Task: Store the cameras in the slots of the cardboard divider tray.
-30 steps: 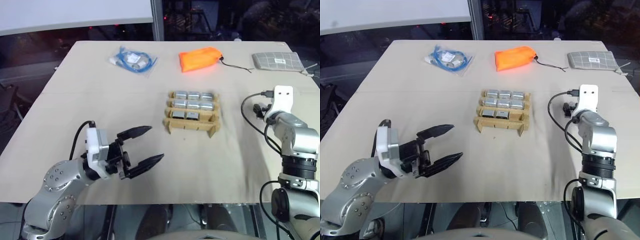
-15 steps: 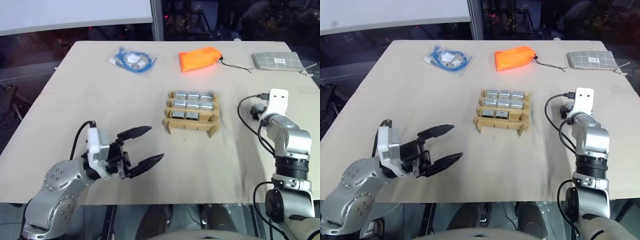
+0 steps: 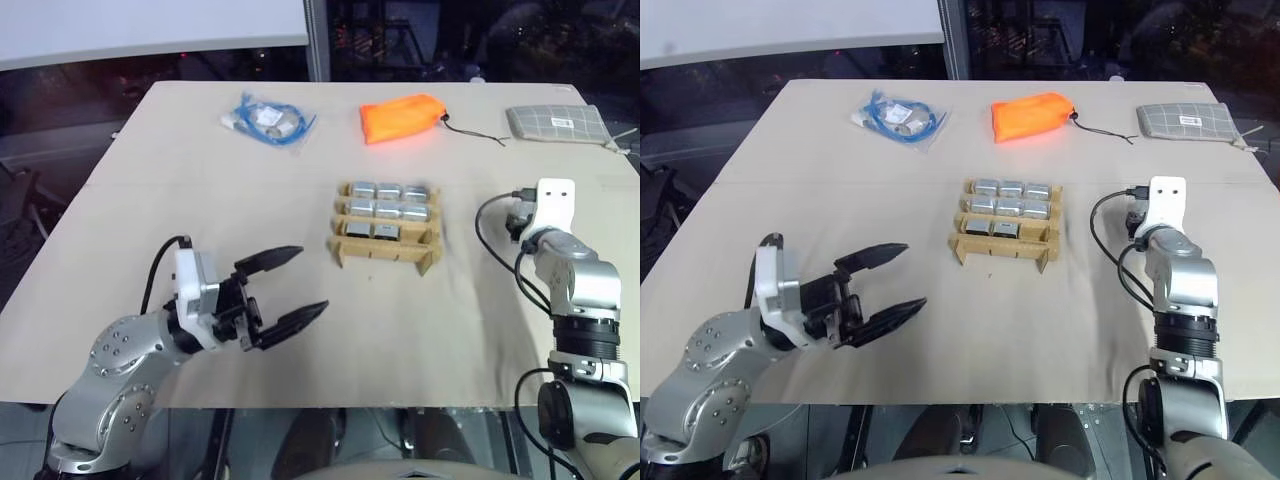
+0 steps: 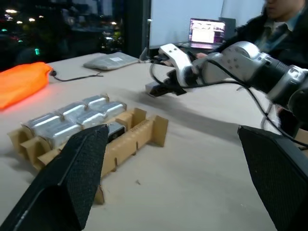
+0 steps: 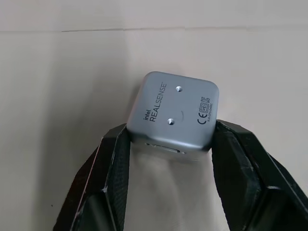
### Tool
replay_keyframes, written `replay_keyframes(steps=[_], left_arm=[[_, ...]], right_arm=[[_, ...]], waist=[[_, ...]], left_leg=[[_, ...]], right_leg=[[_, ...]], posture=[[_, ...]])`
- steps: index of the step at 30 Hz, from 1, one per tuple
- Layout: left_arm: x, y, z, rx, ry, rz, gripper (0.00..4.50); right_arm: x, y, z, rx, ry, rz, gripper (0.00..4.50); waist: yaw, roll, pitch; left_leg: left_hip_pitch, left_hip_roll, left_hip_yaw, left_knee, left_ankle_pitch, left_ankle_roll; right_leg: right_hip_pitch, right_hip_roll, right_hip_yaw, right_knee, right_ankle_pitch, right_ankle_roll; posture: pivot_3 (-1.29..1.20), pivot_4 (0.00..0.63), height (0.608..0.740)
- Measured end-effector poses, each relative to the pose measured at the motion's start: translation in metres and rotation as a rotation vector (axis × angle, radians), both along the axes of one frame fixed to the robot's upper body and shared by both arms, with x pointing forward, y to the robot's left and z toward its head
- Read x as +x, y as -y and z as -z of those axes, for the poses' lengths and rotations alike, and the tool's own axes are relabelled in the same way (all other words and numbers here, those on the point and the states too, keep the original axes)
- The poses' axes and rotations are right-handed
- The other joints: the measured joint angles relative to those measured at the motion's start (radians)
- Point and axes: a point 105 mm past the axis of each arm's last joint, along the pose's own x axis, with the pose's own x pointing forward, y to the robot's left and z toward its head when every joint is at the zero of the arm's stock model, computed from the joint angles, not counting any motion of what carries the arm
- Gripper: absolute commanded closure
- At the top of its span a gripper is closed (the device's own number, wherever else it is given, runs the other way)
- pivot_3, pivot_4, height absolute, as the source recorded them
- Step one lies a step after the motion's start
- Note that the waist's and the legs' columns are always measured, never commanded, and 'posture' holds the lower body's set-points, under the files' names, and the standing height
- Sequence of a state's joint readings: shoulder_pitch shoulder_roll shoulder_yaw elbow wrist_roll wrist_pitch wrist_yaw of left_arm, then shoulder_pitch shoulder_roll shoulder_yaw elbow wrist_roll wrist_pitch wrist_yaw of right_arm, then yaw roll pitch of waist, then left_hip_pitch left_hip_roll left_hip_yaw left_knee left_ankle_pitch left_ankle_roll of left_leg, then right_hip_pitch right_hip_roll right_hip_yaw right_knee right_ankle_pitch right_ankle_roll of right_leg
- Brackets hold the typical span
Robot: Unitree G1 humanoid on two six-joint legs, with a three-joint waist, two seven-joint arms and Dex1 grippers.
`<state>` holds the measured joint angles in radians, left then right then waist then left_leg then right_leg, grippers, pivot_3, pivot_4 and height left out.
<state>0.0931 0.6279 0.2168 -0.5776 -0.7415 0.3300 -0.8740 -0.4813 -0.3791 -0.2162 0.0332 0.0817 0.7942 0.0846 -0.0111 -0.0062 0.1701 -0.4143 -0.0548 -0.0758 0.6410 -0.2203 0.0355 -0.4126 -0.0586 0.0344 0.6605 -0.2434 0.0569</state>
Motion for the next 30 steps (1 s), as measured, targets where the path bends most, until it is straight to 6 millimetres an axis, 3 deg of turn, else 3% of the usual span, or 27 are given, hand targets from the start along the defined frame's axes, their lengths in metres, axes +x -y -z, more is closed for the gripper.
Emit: replay_keyframes(steps=[2,4,9,12,15,19,28,30], left_arm=[[0.013,0.004,-0.007,-0.037,-0.01,-0.056,0.0],[0.026,0.009,-0.012,-0.057,-0.069,-0.096,0.0],[0.043,0.028,-0.035,-0.15,-0.281,-0.011,0.0],[0.055,0.041,-0.041,-0.188,-0.398,0.048,0.0],[0.066,0.054,-0.039,-0.241,-0.567,0.112,0.0],[0.068,0.069,-0.047,-0.256,-0.644,0.19,0.0],[0.068,0.076,-0.045,-0.219,-0.697,0.237,0.0],[0.068,0.078,-0.045,-0.217,-0.706,0.25,0.52]], right_arm=[[-0.01,-0.008,-0.008,-0.066,0.05,-0.152,2.61],[-0.027,-0.03,-0.03,-0.103,0.139,-0.381,2.61],[-0.083,-0.107,-0.098,-0.261,0.375,-0.921,2.61],[-0.101,-0.139,-0.102,-0.345,0.418,-1.095,2.61],[-0.108,-0.161,-0.103,-0.442,0.448,-1.195,2.61],[-0.111,-0.167,-0.105,-0.508,0.483,-1.229,2.61],[-0.113,-0.168,-0.101,-0.594,0.485,-1.243,2.61],[-0.113,-0.169,-0.101,-0.599,0.486,-1.24,2.61]], waist=[[0.004,0.0,0.0],[-0.002,0.0,0.0],[-0.021,-0.001,0.0],[-0.02,-0.001,0.0],[-0.017,-0.002,0.001],[-0.003,-0.004,0.002],[0.001,-0.004,0.002],[0.001,-0.004,0.002]], left_leg=[[-0.001,0.0,-0.001,0.001,0.0,0.0],[-0.001,0.0,-0.001,0.002,0.0,0.0],[0.001,0.004,-0.003,0.006,0.0,0.0],[0.002,0.004,-0.004,0.01,0.0,0.0],[0.001,0.002,-0.004,0.012,0.0,0.0],[-0.001,0.002,-0.006,0.011,0.002,-0.004],[-0.001,0.002,-0.005,0.01,0.002,-0.005],[-0.001,0.002,-0.005,0.01,0.002,-0.005]], right_leg=[[0.0,0.0,-0.001,0.0,0.0,0.0],[0.001,0.0,-0.001,0.001,0.0,0.001],[0.004,0.005,-0.003,0.002,0.0,0.001],[0.006,0.005,-0.005,0.002,0.0,0.001],[0.005,0.004,-0.004,0.002,0.0,0.001],[0.004,0.004,-0.005,0.002,0.0,0.001],[0.004,0.003,-0.003,0.002,0.0,0.001],[0.004,0.003,-0.003,0.002,0.0,0.001]], posture=[[0.0,0.15,0.74],[0.0,0.15,0.74],[0.0,0.15,0.74],[0.0,0.15,0.74],[0.0,0.15,0.74],[0.0,0.15,0.74],[0.0,0.15,0.74],[0.0,0.15,0.74]])
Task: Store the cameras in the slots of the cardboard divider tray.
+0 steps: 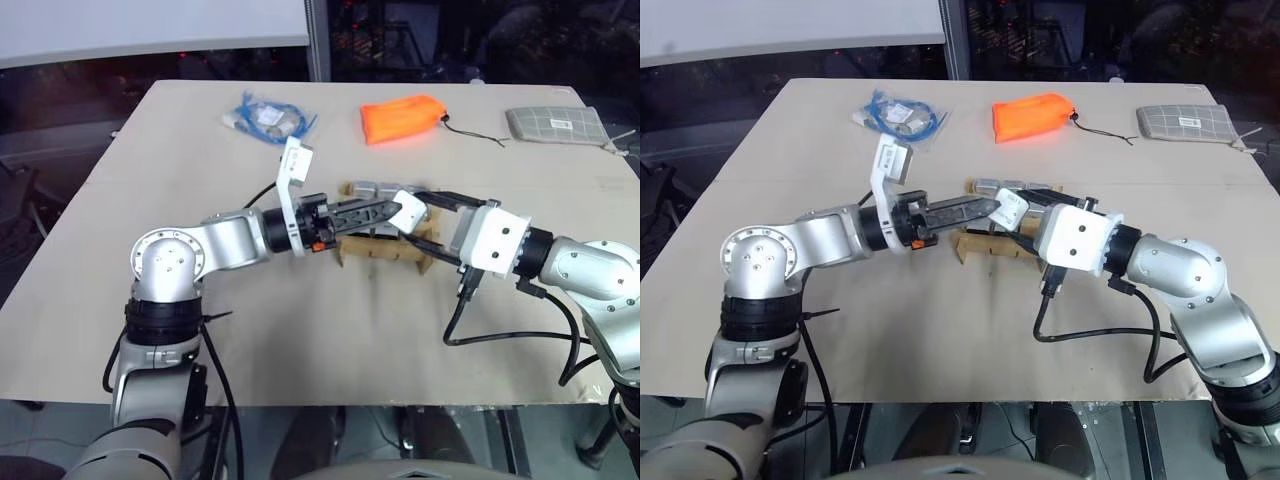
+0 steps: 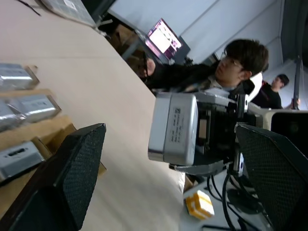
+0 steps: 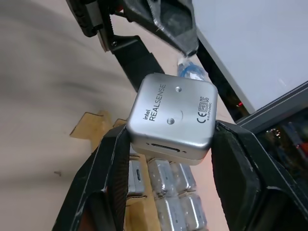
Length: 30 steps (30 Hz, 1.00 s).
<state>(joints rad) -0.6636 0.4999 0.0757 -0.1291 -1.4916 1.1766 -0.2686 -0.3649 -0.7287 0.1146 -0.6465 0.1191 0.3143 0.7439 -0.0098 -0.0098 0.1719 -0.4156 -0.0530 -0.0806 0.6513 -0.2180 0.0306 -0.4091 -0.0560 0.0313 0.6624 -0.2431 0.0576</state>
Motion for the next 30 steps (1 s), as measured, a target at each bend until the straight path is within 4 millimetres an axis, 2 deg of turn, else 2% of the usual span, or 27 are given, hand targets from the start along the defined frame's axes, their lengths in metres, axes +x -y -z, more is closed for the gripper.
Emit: replay_keyframes(steps=[1,7,8,10,13,15,20,22,25,27,30], left_arm=[[0.0,0.001,0.0,-0.001,-0.003,0.007,0.76],[-0.001,0.005,-0.002,-0.011,-0.006,0.052,3.72],[-0.001,0.005,-0.002,-0.006,-0.007,0.056,3.79],[0.0,0.005,0.0,0.0,-0.009,0.058,3.79],[0.002,0.005,0.0,0.013,0.008,0.051,3.79],[0.008,0.006,-0.004,0.026,0.058,0.035,3.79],[0.03,0.004,-0.015,0.07,0.245,0.001,3.79],[0.049,0.008,-0.015,0.15,0.382,0.03,3.79],[0.06,0.015,-0.009,0.218,0.477,0.086,3.79],[0.066,0.029,0.007,0.295,0.581,0.19,3.79],[0.073,0.037,0.029,0.372,0.651,0.272,3.79]], right_arm=[[-0.001,-0.001,0.0,0.002,0.001,-0.004,2.61],[-0.003,-0.007,0.001,0.018,-0.014,0.007,2.61],[-0.004,-0.007,0.002,0.024,-0.029,0.007,2.61],[-0.004,-0.007,0.003,0.031,-0.052,0.007,1.54],[-0.011,-0.014,-0.001,0.063,-0.056,-0.022,0.24],[-0.013,-0.013,-0.003,0.11,-0.063,0.009,0.24],[-0.012,0.019,0.009,0.241,-0.194,0.181,0.24],[-0.026,0.038,0.02,0.314,-0.289,0.24,0.24],[-0.036,0.048,0.019,0.345,-0.3,0.275,0.24],[-0.045,0.056,0.016,0.373,-0.294,0.31,0.24],[-0.049,0.066,0.021,0.4,-0.31,0.375,0.24]], waist=[[0.0,0.0,0.0],[0.0,0.0,0.0],[0.0,0.0,0.0],[0.0,0.0,0.0],[0.0,0.0,0.0],[0.002,0.0,0.0],[0.023,0.0,0.0],[0.032,-0.001,0.0],[0.03,0.0,0.0],[0.024,-0.001,0.0],[0.019,-0.001,0.0]], left_leg=[[0.0,0.0,0.0,0.0,0.0,0.0],[0.0,0.0,0.0,0.0,0.0,0.0],[0.0,0.0,0.0,0.0,0.0,0.0],[0.0,0.0,0.0,0.0,0.0,0.0],[0.0,0.0,0.0,0.0,0.0,0.0],[0.0,0.0,0.0,0.0,0.0,0.0],[0.0,-0.002,0.0,-0.001,0.0,0.0],[-0.001,-0.003,-0.002,-0.002,0.0,0.0],[-0.001,-0.004,0.0,-0.002,-0.001,0.001],[-0.001,-0.004,-0.001,-0.002,-0.002,0.004],[-0.001,-0.003,0.0,-0.003,-0.003,0.005]], right_leg=[[0.0,0.0,0.0,0.0,0.0,0.0],[0.0,-0.001,0.0,0.0,0.0,0.0],[0.0,-0.001,0.0,0.0,0.0,0.0],[0.0,-0.001,0.0,0.0,0.0,0.0],[0.0,-0.001,0.0,0.0,0.0,0.0],[0.0,-0.001,0.0,0.0,0.0,0.0],[0.0,-0.001,-0.001,-0.001,0.0,0.0],[0.001,-0.001,-0.003,-0.002,0.0,0.0],[0.001,-0.003,-0.002,-0.003,0.0,0.0],[0.001,-0.003,-0.003,-0.003,0.0,0.0],[0.0,-0.003,-0.003,-0.003,0.0,0.0]], posture=[[0.0,0.15,0.74],[0.0,0.15,0.74],[0.0,0.15,0.74],[0.0,0.15,0.74],[0.0,0.15,0.74],[0.0,0.15,0.74],[0.0,0.15,0.74],[0.0,0.15,0.74],[0.0,0.15,0.74],[0.0,0.15,0.74],[0.0,0.15,0.74]])
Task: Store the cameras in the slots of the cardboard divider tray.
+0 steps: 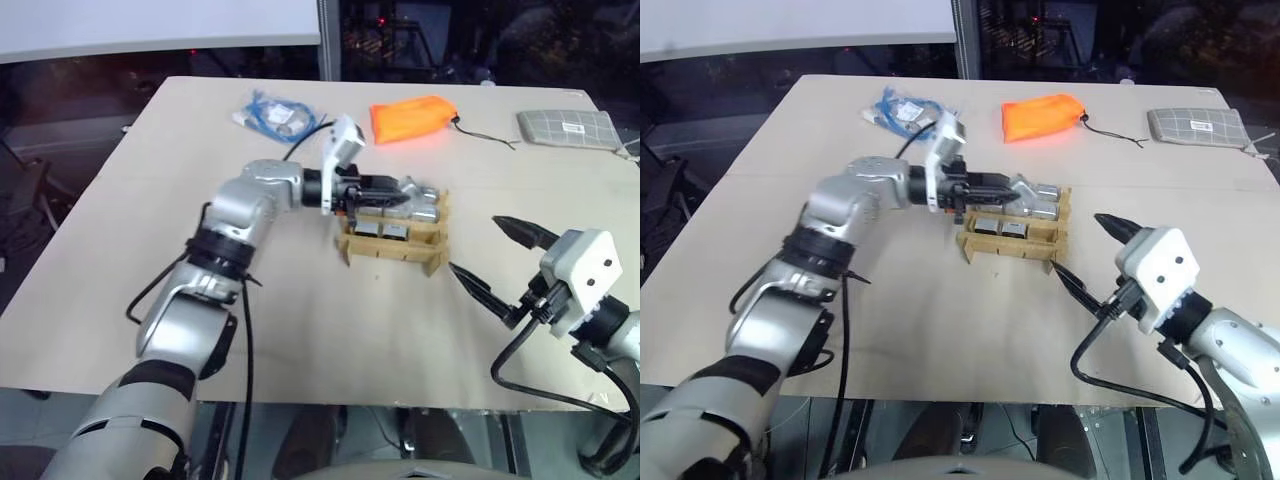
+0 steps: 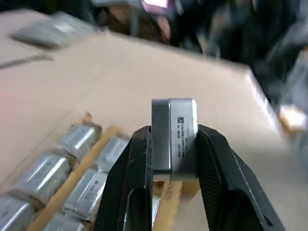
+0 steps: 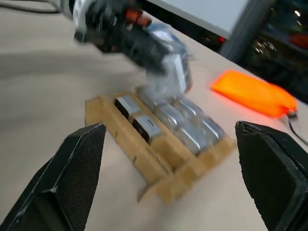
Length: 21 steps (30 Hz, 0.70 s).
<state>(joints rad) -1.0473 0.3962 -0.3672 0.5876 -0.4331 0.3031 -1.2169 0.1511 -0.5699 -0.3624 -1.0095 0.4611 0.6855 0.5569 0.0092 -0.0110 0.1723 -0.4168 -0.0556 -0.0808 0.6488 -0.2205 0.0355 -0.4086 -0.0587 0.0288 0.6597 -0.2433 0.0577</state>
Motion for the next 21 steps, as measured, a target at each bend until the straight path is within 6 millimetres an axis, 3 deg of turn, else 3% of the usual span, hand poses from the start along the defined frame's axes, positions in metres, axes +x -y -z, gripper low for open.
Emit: replay_keyframes(steps=[6,13,21], left_arm=[[0.012,0.012,0.022,0.109,0.116,0.059,3.79],[0.015,0.025,0.023,0.147,0.199,0.1,3.79],[0.015,0.039,0.024,0.12,0.152,0.101,3.79]], right_arm=[[-0.01,0.011,0.009,0.004,-0.022,0.058,0.24],[-0.027,0.017,0.02,-0.012,-0.068,0.074,0.24],[-0.028,0.02,0.015,-0.014,-0.036,0.102,0.24]], waist=[[0.001,-0.001,0.001],[0.004,-0.004,0.001],[0.004,-0.006,0.003]], left_leg=[[-0.001,0.0,0.0,0.001,0.0,0.001],[0.0,-0.001,-0.003,0.005,-0.001,0.003],[0.001,-0.002,-0.005,0.007,-0.001,0.003]], right_leg=[[0.0,0.0,0.0,0.001,0.0,0.001],[0.004,0.0,-0.003,0.001,-0.001,0.002],[0.006,-0.001,-0.006,0.001,-0.001,0.003]], posture=[[0.0,0.15,0.74],[0.0,0.15,0.74],[0.0,0.15,0.74]])
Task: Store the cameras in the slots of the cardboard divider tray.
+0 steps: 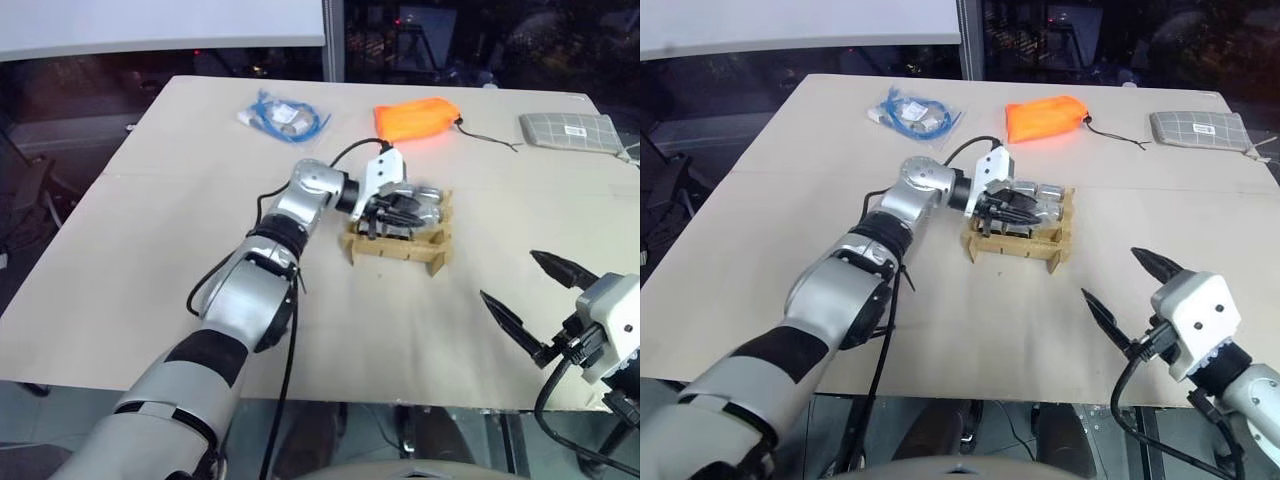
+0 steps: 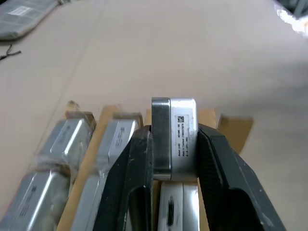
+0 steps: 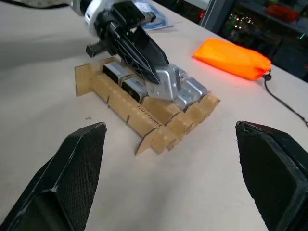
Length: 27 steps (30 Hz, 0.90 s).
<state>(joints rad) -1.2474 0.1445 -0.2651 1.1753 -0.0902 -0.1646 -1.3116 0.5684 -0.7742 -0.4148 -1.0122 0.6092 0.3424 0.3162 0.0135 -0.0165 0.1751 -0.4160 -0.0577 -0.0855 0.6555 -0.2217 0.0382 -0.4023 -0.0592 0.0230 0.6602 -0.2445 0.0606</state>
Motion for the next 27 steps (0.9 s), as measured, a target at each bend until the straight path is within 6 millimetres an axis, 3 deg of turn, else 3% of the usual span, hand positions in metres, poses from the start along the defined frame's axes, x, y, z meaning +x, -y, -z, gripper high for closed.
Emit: replay_keyframes(steps=[6,15,23,27], left_arm=[[0.002,0.005,-0.008,-0.019,-0.011,-0.013,3.79],[0.004,-0.001,0.007,0.104,0.02,-0.022,3.79],[0.006,-0.003,0.01,0.104,0.001,-0.045,0.05],[0.008,-0.004,-0.007,0.003,-0.007,-0.065,0.0]], right_arm=[[0.002,0.001,-0.001,-0.003,0.006,0.019,0.24],[0.002,-0.001,-0.002,-0.006,0.014,0.01,0.24],[0.005,-0.007,-0.001,0.015,-0.007,-0.019,0.18],[0.007,-0.009,-0.001,0.056,-0.031,-0.036,0.09]], waist=[[-0.005,-0.001,0.001],[-0.003,-0.001,0.001],[-0.003,-0.001,0.001],[-0.004,-0.001,0.001]], left_leg=[[0.0,0.0,0.0,0.0,0.0,0.0],[0.001,0.0,0.0,0.0,0.0,0.0],[0.001,0.0,0.0,0.0,0.0,0.0],[0.001,0.001,0.0,0.0,0.0,0.0]], right_leg=[[0.0,0.001,0.0,0.001,0.0,0.0],[0.0,0.0,0.0,0.001,0.0,0.0],[0.001,0.001,0.0,0.001,0.0,0.0],[0.0,0.0,0.0,0.001,0.0,0.0]], posture=[[0.0,0.15,0.74],[0.0,0.15,0.74],[0.0,0.15,0.74],[0.0,0.15,0.74]])
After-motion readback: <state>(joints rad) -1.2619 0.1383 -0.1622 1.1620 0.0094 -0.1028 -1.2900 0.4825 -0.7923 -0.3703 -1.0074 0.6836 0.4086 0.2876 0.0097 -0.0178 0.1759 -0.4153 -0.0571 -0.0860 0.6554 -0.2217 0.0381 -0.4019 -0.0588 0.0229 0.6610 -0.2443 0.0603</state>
